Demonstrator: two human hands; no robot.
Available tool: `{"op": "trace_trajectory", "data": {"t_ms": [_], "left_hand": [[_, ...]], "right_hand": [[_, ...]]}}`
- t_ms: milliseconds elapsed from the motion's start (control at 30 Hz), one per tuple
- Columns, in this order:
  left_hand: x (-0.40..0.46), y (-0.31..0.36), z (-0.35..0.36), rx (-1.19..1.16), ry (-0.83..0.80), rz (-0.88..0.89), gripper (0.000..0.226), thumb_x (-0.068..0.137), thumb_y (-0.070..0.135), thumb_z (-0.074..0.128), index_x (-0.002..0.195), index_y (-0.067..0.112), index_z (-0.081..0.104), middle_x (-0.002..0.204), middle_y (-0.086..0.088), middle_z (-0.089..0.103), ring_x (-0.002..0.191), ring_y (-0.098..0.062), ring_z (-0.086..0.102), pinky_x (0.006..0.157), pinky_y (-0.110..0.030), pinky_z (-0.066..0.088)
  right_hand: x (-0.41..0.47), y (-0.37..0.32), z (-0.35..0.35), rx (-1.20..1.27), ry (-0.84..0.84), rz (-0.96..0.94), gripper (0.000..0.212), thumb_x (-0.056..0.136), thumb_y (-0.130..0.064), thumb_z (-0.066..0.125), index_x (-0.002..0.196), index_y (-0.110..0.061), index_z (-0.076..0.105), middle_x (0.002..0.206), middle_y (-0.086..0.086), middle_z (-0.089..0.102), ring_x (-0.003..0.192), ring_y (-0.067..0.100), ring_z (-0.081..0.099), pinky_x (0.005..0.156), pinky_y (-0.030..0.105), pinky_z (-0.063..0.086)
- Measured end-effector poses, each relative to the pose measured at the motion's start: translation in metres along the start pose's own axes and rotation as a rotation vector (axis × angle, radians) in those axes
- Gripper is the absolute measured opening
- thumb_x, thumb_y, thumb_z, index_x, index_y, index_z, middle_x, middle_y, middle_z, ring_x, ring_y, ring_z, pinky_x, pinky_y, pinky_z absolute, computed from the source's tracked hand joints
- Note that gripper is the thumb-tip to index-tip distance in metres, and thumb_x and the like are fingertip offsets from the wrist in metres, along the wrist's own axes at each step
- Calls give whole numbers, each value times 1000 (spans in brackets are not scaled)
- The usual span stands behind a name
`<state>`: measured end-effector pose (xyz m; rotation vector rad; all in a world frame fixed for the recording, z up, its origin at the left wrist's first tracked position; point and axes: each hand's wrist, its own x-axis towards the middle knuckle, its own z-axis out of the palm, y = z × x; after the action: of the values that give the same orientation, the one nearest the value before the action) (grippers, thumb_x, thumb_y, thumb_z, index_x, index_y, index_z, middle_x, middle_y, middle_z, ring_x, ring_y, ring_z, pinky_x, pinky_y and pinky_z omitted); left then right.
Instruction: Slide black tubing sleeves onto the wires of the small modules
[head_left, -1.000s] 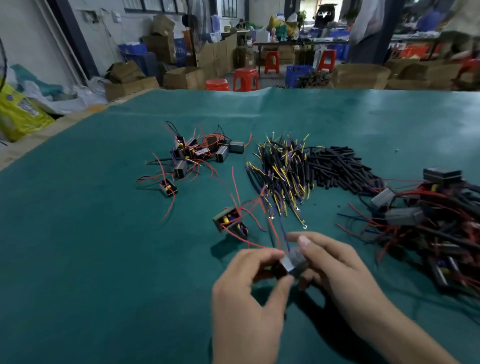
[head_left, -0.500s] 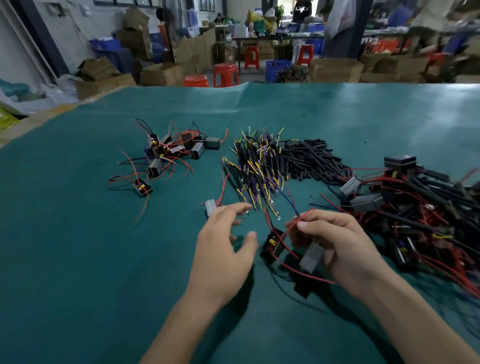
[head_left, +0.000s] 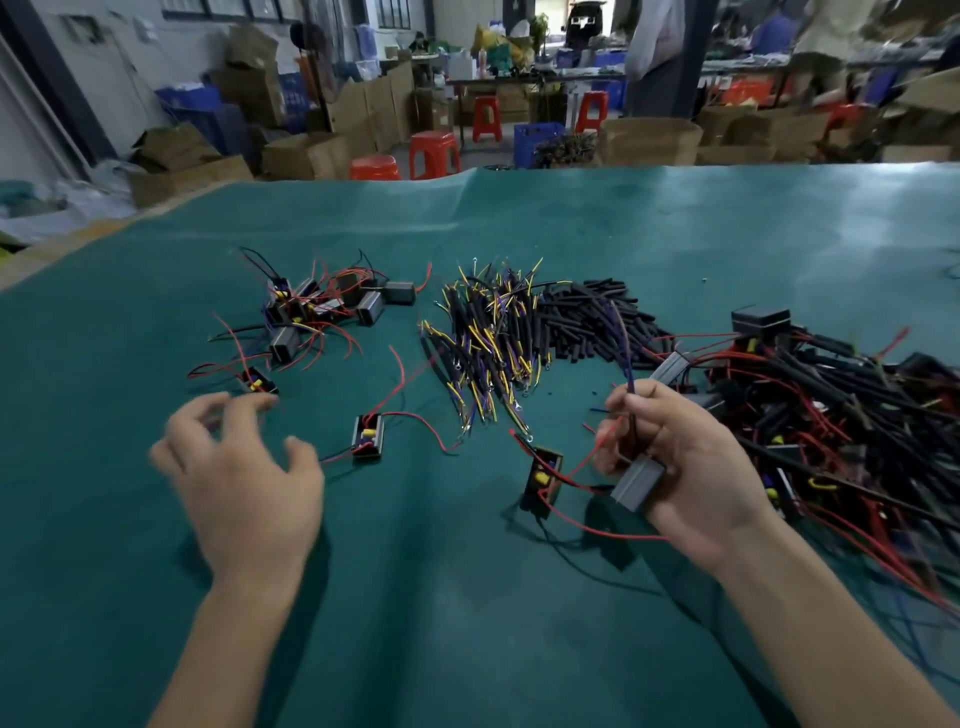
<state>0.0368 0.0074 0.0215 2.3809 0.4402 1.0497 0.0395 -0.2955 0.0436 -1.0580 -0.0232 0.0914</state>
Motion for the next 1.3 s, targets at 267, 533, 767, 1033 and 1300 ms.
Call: {"op": "trace_trajectory", "data": {"t_ms": [267, 533, 767, 1033, 1300], "left_hand": [[-75, 123, 24, -728, -780, 8, 33, 90, 40, 60, 116, 22, 66, 100, 6, 71, 88, -12, 66, 83, -38, 57], [-70, 116, 71, -827, -747, -137, 49, 92, 4, 65, 130, 26, 44, 128, 7, 57, 57, -15, 43, 64, -27, 43], [-74, 122, 73, -543, -722, 118, 48, 83, 10, 69, 130, 19, 63, 111, 3, 72, 82, -20, 63, 84, -32, 49], [-79, 116, 70, -558, -598, 141, 35, 81, 14, 74, 116, 21, 72, 88, 7, 62, 62, 1, 49, 65, -8, 36], [-76, 111, 65, -738, -721, 32, 41, 71, -5, 61, 88, 33, 59, 66, 14, 50, 54, -5, 40, 56, -15, 38]], "right_hand": [[3, 0, -3, 210, 116, -12, 13, 85, -28, 61, 82, -16, 55, 65, 5, 55, 61, 15, 57, 66, 28, 48], [6, 3, -10, 76, 160, -59, 22, 99, -22, 52, 78, -17, 54, 63, 9, 53, 56, 18, 52, 59, 28, 45], [11, 12, -16, -467, 256, -333, 27, 108, -16, 46, 83, -15, 53, 71, 11, 65, 64, 19, 60, 61, 26, 52], [11, 21, -18, -755, 436, -487, 24, 99, -44, 43, 87, -24, 49, 76, -4, 68, 50, 20, 55, 53, 45, 50], [12, 15, -18, -586, 459, -443, 25, 104, -38, 43, 81, -27, 47, 71, 5, 68, 43, 18, 43, 45, 30, 36]]}}
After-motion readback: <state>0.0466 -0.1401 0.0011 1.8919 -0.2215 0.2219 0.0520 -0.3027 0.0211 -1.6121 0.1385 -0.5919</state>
